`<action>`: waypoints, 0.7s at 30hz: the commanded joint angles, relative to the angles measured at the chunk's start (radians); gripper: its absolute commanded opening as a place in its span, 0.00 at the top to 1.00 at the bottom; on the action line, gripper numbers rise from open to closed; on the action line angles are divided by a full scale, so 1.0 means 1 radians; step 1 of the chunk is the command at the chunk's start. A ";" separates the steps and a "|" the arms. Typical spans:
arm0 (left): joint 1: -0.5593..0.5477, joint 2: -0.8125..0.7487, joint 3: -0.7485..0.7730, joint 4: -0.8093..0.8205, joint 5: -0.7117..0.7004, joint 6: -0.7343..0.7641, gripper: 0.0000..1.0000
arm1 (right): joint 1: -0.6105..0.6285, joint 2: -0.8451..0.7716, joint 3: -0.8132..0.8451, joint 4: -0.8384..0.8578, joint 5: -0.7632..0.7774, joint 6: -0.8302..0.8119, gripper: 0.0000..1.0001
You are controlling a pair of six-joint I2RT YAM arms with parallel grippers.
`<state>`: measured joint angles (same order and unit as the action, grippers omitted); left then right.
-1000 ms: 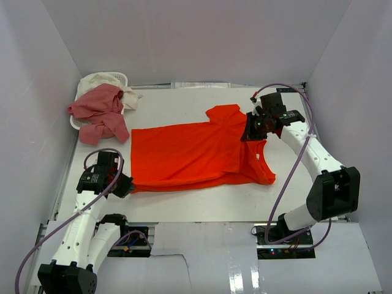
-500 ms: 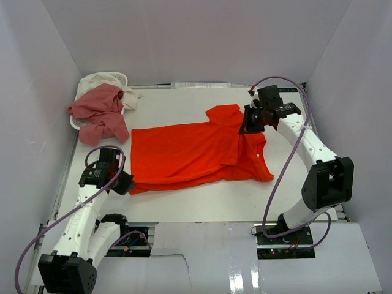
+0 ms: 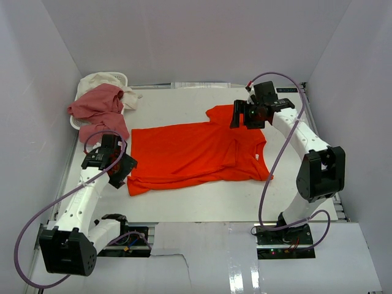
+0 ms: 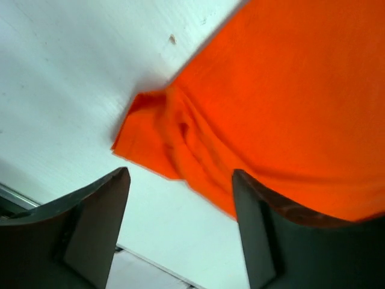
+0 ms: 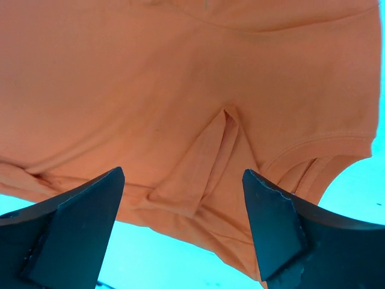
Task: Fold and stack the t-shirts
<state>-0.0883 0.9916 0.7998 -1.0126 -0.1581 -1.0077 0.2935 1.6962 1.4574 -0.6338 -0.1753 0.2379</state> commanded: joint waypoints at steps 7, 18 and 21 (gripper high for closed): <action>0.015 0.096 0.068 0.055 -0.107 0.029 0.02 | 0.030 -0.231 -0.242 -0.030 0.169 0.000 0.13; 0.013 0.338 0.180 0.365 0.133 0.415 0.02 | 0.036 -0.248 -0.483 -0.043 0.252 0.018 0.32; 0.013 0.390 0.203 0.429 0.167 0.440 0.02 | 0.036 -0.225 -0.482 -0.030 0.296 0.021 0.31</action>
<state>-0.0761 1.3670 0.9527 -0.7151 -0.0700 -0.6750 0.3260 1.4563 0.9699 -0.6922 0.0647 0.2550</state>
